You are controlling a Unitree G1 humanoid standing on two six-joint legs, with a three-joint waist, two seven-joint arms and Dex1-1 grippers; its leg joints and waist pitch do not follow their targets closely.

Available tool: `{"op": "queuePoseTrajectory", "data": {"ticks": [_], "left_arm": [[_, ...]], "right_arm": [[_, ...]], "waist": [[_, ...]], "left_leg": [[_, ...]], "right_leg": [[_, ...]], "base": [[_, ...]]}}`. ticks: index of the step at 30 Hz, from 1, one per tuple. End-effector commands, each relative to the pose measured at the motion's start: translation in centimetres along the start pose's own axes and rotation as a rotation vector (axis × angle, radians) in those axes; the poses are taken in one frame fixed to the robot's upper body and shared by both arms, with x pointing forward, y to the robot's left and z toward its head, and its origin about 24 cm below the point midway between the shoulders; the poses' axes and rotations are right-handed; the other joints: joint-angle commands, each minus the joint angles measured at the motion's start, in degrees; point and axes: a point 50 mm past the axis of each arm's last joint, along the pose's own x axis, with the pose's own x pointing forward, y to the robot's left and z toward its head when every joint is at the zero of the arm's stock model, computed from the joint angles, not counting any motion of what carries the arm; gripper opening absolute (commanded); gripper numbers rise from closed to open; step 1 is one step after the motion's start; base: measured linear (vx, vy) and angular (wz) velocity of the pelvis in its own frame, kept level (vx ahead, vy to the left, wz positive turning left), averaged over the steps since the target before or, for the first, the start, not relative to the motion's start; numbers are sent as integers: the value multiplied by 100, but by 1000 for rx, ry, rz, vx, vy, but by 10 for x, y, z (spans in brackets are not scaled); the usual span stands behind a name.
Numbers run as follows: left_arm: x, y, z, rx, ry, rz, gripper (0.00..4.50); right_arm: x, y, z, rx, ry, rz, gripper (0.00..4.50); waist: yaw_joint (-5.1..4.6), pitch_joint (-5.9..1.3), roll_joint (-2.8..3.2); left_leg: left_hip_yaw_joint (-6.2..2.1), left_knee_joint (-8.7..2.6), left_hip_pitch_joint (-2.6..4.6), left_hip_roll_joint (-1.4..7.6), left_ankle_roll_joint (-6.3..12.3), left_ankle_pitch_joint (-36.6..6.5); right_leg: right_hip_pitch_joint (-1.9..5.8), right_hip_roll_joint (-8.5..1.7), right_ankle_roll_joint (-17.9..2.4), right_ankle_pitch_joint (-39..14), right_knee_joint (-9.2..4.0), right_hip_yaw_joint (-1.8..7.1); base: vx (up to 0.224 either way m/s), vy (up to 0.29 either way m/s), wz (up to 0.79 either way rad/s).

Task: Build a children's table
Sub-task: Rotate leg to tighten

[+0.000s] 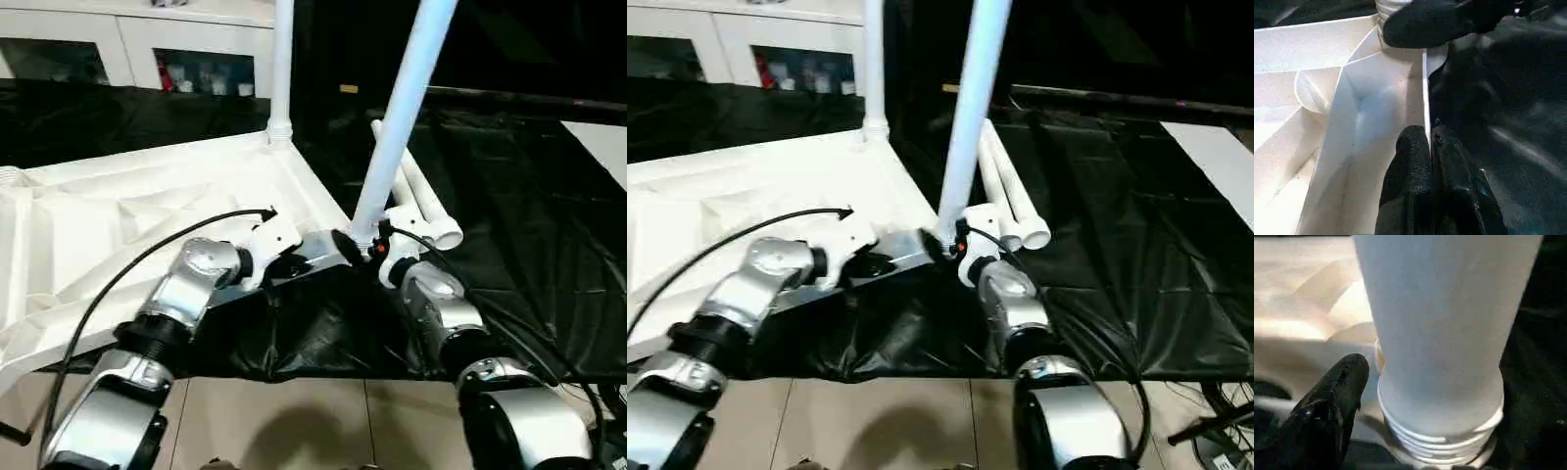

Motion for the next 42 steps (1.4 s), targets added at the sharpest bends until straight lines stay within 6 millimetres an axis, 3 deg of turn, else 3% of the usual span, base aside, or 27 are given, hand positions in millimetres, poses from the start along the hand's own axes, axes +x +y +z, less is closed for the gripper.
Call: {"op": "queuePoseTrajectory", "data": {"ticks": [1,3,6,9,11,17,23,27,29,30,33,35,36,38,39,42], "left_arm": [[5,-16,6,32,-82,-151,0],[0,-16,3,32,-79,-178,0],[-9,-16,-2,46,-75,-239,0],[-20,-17,-5,45,-68,-327,0],[-23,-16,-6,46,-56,-339,0],[-30,-14,-9,62,-25,-386,0],[-33,-12,-10,66,-12,-389,0],[-21,-3,-5,9,-25,-228,0],[-15,-1,-3,-13,-33,-175,0],[-10,1,0,-30,-40,-126,0],[7,1,9,-70,-52,-21,0],[16,0,15,-87,-61,21,0],[19,-1,16,-86,-62,33,0],[30,-3,25,-101,-74,82,0],[32,-4,27,-105,-79,88,0],[36,-7,30,-87,-87,77,0]], "right_arm": [[2,14,5,-72,16,215,398],[-4,13,4,-91,33,296,398],[-14,12,3,-126,72,427,398],[-25,12,2,-162,122,576,398],[-27,12,1,-169,143,613,366],[-31,13,1,-201,181,684,323],[-31,16,0,-196,184,711,290],[-23,21,-8,-113,148,569,281],[-17,22,-10,-92,130,486,280],[-12,22,-11,-80,113,403,280],[5,22,-12,27,66,133,279],[14,25,-11,82,46,15,278],[17,28,-10,98,40,-1,277],[28,38,-5,113,15,-76,277],[31,41,-4,115,5,-81,277],[36,51,2,71,-31,-41,347]], "waist": [[10,-365,29],[-11,-356,24],[32,-347,47],[52,-347,26],[58,-344,33],[117,-347,30],[132,-358,27],[141,-351,29],[112,-316,-7],[114,-315,-2],[67,-304,10],[42,-306,4],[40,-317,60],[10,-321,22],[5,-327,30],[21,-350,33]], "left_leg": [[-46,-334,-2,84,232,-1261],[-35,-331,1,88,292,-1224],[-16,-330,5,112,330,-1146],[-14,-323,6,113,331,-1180],[-12,-327,18,123,320,-1177],[-8,-328,40,124,248,-1173],[-9,-327,34,121,241,-1073],[-6,-324,37,114,221,-1087],[-6,-338,70,97,126,-1290],[-31,-343,92,92,68,-1420],[-65,-365,110,89,-90,-1588],[-77,-378,99,87,-130,-1573],[-79,-371,110,80,-118,-1619],[-67,-362,87,70,-69,-1638],[-60,-355,101,71,-67,-1605],[-47,-348,52,69,24,-1408]], "right_leg": [[307,-440,-1071,-1364,-435,283],[295,-428,-1128,-1275,-428,286],[303,-412,-1193,-1142,-404,276],[309,-420,-1189,-1266,-399,268],[289,-419,-1191,-1294,-397,273],[274,-425,-1163,-1393,-403,279],[291,-418,-1196,-1163,-371,275],[284,-422,-1164,-1211,-387,281],[244,-423,-1062,-1672,-447,287],[241,-463,-941,-2133,-498,283],[206,-472,-730,-2686,-559,278],[203,-461,-696,-2672,-561,267],[202,-460,-697,-2608,-564,266],[203,-450,-688,-2516,-567,271],[186,-448,-704,-2434,-563,276],[229,-432,-807,-1887,-503,282]], "base": [[0,0,0],[0,0,0],[0,0,0],[0,0,0],[0,0,0],[0,0,0],[0,0,0],[0,0,0],[0,0,0],[0,0,0],[0,0,0],[0,0,0],[0,0,0],[0,0,0],[0,0,0],[0,0,0]]}}
